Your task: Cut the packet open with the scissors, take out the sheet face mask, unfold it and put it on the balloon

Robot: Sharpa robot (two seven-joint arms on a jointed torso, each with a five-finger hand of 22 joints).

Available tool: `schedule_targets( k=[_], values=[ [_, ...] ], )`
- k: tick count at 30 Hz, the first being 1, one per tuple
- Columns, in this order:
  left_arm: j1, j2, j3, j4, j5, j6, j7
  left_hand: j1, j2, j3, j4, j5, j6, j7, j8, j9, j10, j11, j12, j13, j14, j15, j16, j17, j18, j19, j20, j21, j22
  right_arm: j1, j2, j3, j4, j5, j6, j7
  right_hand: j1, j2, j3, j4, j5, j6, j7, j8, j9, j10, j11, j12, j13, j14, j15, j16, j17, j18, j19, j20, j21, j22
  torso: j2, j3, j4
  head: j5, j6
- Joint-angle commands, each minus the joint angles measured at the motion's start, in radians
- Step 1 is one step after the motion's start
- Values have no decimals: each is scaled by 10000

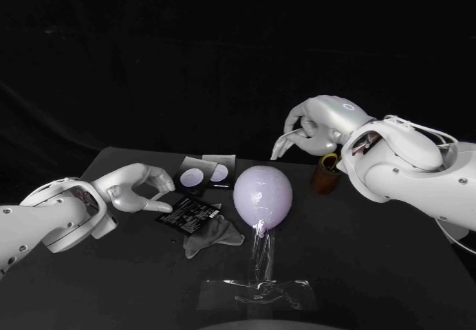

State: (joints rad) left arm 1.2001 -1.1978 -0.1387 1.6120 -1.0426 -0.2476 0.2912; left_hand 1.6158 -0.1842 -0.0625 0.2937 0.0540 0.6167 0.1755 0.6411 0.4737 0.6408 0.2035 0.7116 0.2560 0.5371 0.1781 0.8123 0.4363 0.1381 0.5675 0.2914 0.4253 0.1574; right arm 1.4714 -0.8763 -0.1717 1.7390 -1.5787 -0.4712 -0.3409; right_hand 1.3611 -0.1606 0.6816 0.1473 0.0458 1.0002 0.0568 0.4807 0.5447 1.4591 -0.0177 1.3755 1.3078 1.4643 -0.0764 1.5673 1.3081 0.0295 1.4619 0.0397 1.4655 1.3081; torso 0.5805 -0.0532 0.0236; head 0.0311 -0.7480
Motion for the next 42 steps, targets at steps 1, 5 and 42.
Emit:
schedule_targets(
  k=[1, 5, 42],
  values=[
    [200, 253, 55, 26, 1744, -351, 572, 81, 334, 313, -20, -42, 228, 637, 31, -135, 275, -71, 14, -99, 273, -86, 90, -88, -135, 235, -16, 96, 26, -4, 70, 0, -74, -71, 419, 56, 14, 54, 45, -21, 29, 40, -7, 297, 337, 389, -3, 5, 1583, 1065, 5, 35, 2627, -78, 684, -58, -4, 2342, 15, 12, -22, -327, 147],
    [377, 761, 230, -32, 2689, -758, 777, 298, 688, 767, -27, -32, 672, 448, -280, -584, 1053, -296, -205, -431, 1051, -333, 129, -327, 122, 806, -64, 322, 85, -5, 176, -2, -159, -83, 536, 57, 14, 54, 45, -21, 29, 40, -7, 297, 337, 389, -3, 5, 1583, 1065, 5, 35, 2627, -78, 684, -58, -4, 2342, 15, 36, -17, -573, 277],
    [670, 5178, 557, -1997, 6416, -184, 815, -1518, 86, 2885, -34, -51, 2734, 366, -2950, -2684, 3893, -335, -5478, -1914, 2923, -266, -4724, -2421, 8, 826, 3, -1262, -923, 322, 979, 1, -413, -220, 1336, 283, 14, 52, 61, -51, 29, 21, 2, 295, 335, 376, 3, -31, 1564, 1065, 8, 35, 2627, -59, 646, -57, -99, 2316, 22, 19, -31, -1129, 688]
  ],
)
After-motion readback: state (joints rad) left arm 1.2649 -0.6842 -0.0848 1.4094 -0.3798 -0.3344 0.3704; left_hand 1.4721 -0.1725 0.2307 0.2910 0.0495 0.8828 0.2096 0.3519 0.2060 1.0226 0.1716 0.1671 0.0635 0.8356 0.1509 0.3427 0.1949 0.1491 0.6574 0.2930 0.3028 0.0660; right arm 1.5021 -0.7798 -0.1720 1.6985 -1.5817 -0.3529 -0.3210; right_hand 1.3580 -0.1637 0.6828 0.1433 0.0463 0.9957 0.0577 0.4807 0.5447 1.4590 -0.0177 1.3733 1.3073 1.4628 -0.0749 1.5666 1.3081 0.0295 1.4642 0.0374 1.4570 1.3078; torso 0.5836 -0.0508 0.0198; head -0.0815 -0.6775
